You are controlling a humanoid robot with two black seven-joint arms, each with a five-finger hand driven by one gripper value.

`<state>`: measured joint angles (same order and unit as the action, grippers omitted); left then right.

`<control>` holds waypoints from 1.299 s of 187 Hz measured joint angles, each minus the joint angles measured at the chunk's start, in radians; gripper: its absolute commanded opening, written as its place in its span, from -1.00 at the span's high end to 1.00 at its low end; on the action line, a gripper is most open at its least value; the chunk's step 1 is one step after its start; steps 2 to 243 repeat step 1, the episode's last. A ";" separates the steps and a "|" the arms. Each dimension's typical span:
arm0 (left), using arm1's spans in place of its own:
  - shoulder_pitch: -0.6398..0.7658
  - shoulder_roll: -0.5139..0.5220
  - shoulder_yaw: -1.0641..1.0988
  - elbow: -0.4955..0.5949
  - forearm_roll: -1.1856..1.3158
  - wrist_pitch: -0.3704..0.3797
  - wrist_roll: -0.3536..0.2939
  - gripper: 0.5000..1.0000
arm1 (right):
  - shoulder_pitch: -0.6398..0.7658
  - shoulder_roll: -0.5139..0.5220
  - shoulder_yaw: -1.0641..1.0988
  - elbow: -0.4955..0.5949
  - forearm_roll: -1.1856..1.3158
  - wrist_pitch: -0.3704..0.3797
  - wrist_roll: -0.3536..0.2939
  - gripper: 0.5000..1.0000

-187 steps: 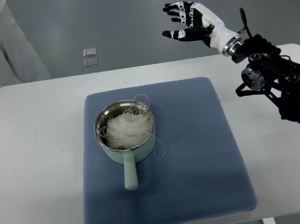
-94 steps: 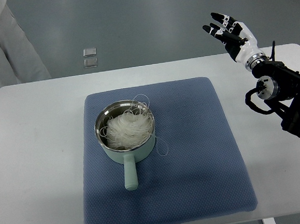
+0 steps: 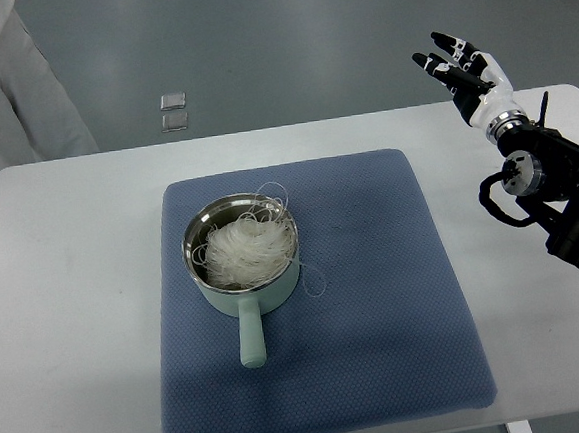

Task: Put vermicelli into pot with right hand

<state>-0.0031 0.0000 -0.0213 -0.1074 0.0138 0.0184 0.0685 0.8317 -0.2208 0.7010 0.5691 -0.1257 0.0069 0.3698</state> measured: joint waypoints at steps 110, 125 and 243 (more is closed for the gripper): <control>0.000 0.000 0.000 0.000 0.000 0.000 0.000 -1.00 | 0.000 0.000 0.000 0.000 0.000 0.000 0.000 -0.65; 0.000 0.000 0.000 0.000 0.000 0.000 0.000 -1.00 | 0.000 0.000 0.000 0.000 0.000 0.000 0.000 -0.65; 0.000 0.000 0.000 0.000 0.000 0.000 0.000 -1.00 | 0.000 0.000 0.000 0.000 0.000 0.000 0.000 -0.65</control>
